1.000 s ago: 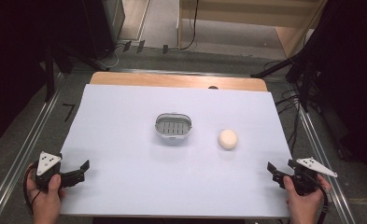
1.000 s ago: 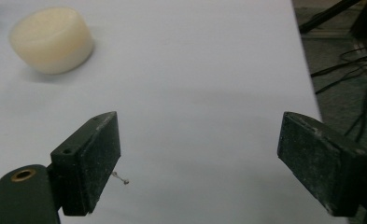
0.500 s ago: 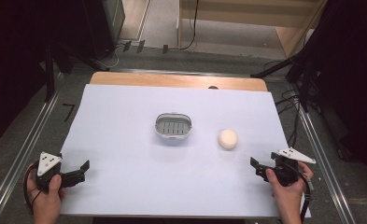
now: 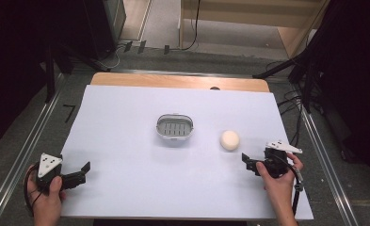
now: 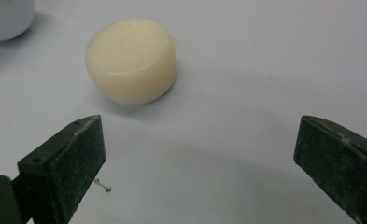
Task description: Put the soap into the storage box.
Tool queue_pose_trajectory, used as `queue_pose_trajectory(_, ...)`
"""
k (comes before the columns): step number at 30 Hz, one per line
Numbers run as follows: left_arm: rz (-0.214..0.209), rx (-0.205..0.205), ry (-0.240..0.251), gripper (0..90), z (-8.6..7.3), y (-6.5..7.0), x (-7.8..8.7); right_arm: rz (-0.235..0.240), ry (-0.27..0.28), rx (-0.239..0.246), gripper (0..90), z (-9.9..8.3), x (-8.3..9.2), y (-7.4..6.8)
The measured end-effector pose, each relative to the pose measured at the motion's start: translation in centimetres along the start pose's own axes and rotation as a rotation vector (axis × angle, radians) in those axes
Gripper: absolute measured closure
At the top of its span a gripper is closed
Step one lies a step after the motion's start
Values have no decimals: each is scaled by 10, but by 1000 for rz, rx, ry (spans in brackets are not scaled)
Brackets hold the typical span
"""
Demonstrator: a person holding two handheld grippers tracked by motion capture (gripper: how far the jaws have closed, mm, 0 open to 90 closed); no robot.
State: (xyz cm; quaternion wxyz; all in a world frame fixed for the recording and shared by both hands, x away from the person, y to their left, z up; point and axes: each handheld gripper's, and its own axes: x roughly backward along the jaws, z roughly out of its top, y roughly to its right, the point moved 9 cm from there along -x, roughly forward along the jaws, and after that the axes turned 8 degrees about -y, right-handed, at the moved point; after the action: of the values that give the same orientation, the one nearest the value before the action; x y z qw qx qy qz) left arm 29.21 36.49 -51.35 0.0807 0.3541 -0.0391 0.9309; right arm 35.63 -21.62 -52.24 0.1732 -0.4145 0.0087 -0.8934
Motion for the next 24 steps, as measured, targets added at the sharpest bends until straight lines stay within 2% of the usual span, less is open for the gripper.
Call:
queue_pose_trajectory(6, 2, -1, 1, 4, 0, 0, 0, 10, 0, 4, 23, 8, -5, -9)
queue_pose_trajectory(9, 2, 0, 0, 4, 0, 0, 0, 3, -13, 13, 23, 9, -9, -10)
queue_pose_trajectory(24, 0, -1, -1, 4, 0, 0, 0, 30, -22, 12, 29, 20, -18, -20)
